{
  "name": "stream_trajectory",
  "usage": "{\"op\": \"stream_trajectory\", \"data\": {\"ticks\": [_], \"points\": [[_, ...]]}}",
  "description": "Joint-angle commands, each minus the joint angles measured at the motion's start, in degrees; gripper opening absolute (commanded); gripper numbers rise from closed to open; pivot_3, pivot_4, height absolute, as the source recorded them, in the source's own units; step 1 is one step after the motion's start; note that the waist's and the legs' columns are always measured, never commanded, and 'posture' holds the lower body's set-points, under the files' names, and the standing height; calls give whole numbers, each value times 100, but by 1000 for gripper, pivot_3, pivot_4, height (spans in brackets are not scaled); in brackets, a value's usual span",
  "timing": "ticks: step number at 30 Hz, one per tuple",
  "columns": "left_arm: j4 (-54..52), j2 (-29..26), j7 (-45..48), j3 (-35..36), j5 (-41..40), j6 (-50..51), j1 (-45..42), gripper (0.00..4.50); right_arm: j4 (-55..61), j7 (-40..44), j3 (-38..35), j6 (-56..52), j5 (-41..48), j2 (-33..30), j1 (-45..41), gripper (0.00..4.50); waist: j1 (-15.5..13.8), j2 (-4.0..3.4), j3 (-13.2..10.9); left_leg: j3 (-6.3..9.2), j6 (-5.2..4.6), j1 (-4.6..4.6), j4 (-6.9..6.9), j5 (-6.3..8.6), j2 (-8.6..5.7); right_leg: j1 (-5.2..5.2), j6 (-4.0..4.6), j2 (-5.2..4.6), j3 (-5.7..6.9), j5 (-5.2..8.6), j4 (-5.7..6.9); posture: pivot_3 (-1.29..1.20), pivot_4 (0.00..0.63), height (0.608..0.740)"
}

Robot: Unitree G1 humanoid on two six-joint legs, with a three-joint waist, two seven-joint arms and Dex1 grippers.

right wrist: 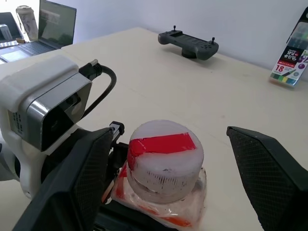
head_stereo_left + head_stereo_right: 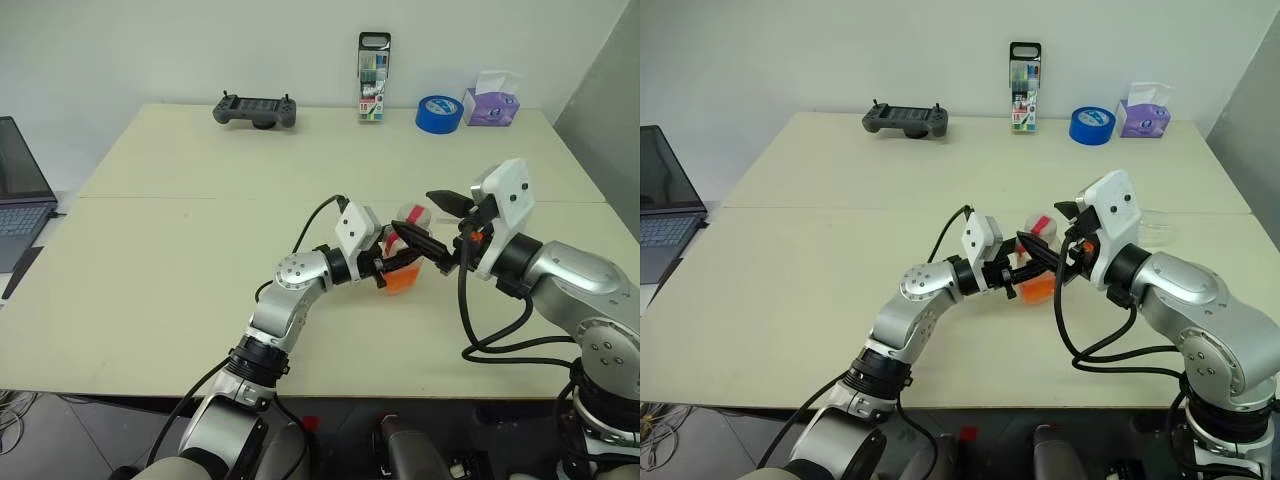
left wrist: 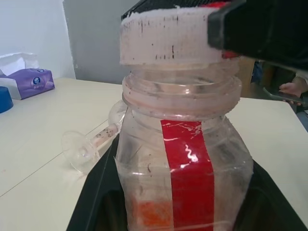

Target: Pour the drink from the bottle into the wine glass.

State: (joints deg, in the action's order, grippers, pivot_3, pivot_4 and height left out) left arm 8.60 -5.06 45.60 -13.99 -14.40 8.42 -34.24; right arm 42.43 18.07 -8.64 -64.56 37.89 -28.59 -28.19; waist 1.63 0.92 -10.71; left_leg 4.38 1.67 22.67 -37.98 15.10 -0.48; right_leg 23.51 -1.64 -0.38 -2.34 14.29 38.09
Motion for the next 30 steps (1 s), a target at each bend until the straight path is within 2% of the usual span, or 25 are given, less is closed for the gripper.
{"op": "stream_trajectory", "data": {"ticks": [1, 4, 8, 9, 18, 24, 30], "points": [[-294, 30, -29, 89, -55, -107, -55, 1766, 81, -184, 13, -42, 80, 87, -126, 4011, 0, 0, 0, 0, 0, 0, 0, 0, 0, 0, 0, 0, 1, 0, 0, 0, 150, 740], [-305, 31, -41, 90, -53, -106, -44, 1766, 55, -246, 43, -119, 71, 68, -139, 3386, 0, 0, 0, 0, 0, 0, 0, 0, 0, 0, 0, 0, 1, 0, 1, 0, 150, 740], [-309, 23, -48, 85, -31, -117, -17, 1766, 67, -253, -25, -142, 218, 106, -223, 1951, 1, 0, 0, 1, 0, 0, 0, 0, 0, 0, 0, 0, 0, 0, 0, 0, 150, 740], [-309, 22, -47, 82, -21, -124, -8, 1766, 79, -241, -43, -136, 258, 96, -240, 1810, 1, 0, 0, 0, 0, 0, 0, 0, 0, 0, 0, 0, 2, 0, 1, 0, 150, 740], [-250, 40, -51, 76, 34, -147, -27, 1765, 144, -159, -318, -94, 788, 122, -378, 1817, 1, 0, 0, -1, 0, 1, 0, 0, 0, 0, 0, 0, 1, 0, 0, 0, 150, 740], [-203, 27, -34, 59, 57, -167, -34, 1765, 287, -19, -708, 111, 1724, 227, -486, 1816, 1, 0, 0, -4, 0, 1, 0, 0, 0, 0, 0, 0, 3, 0, 0, 0, 150, 740], [-129, 35, -27, 56, 86, -203, -60, 1762, 199, -632, -932, 72, 2166, 294, -406, 1685, 13, -5, 3, -6, -2, -5, 2, 0, 3, -1, 0, 6, -2, 0, 2, 0, 150, 740]]}}
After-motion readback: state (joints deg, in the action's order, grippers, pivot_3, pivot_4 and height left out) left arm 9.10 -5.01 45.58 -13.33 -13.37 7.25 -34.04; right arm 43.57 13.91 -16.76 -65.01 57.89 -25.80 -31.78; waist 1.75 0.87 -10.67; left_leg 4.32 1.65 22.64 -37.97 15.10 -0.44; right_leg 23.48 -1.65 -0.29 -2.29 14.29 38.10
